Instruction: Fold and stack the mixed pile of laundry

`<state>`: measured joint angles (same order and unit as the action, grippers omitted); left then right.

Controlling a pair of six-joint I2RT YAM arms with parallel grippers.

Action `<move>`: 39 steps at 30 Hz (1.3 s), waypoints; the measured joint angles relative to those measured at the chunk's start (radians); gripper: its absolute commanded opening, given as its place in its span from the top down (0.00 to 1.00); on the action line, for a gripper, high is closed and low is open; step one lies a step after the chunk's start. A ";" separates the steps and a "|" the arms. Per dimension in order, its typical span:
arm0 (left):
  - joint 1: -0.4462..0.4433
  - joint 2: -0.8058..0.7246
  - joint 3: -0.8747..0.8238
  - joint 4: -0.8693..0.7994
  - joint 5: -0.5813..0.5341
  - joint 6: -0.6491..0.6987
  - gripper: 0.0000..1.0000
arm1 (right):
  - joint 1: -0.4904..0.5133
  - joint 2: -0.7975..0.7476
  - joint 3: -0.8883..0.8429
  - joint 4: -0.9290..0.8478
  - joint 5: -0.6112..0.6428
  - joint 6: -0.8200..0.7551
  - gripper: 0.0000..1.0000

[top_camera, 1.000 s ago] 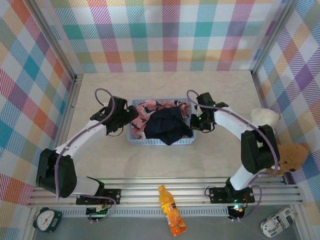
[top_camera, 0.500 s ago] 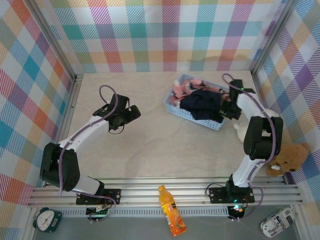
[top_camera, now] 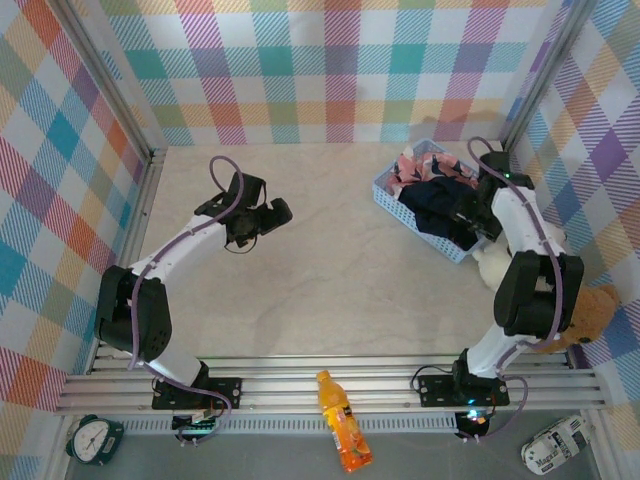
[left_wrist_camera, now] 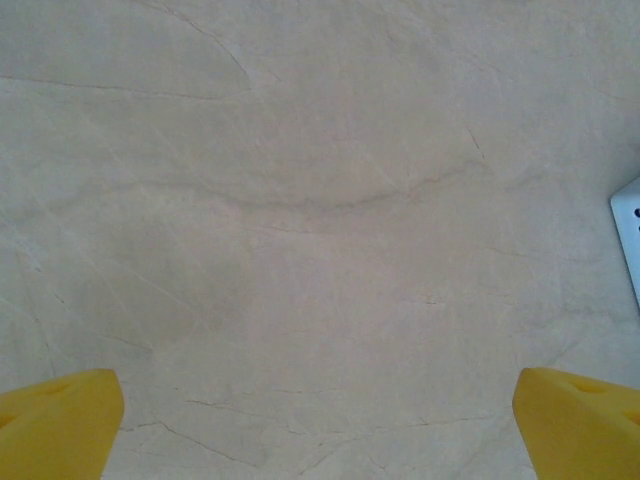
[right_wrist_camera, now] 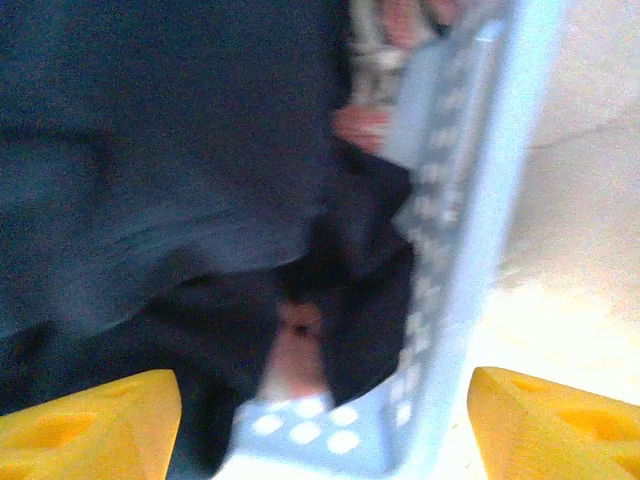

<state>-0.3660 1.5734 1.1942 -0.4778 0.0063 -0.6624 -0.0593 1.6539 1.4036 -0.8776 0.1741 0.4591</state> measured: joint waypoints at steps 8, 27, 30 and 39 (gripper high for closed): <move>0.000 0.000 0.000 -0.010 0.011 -0.002 0.00 | 0.204 0.109 0.130 0.021 -0.018 0.002 0.21; -0.005 -0.071 -0.060 -0.010 0.039 -0.007 0.01 | 0.196 0.218 0.566 -0.097 -0.083 -0.066 1.00; -0.005 -0.071 -0.059 -0.002 0.038 -0.031 0.01 | 0.198 0.149 0.746 -0.112 -0.206 -0.066 1.00; -0.005 -0.081 -0.030 -0.026 -0.018 -0.078 0.00 | 0.283 0.078 1.176 0.074 -0.642 0.139 1.00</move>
<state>-0.3710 1.4921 1.1641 -0.5037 -0.0116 -0.7403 0.2237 1.7317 2.5797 -0.8032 -0.4675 0.5980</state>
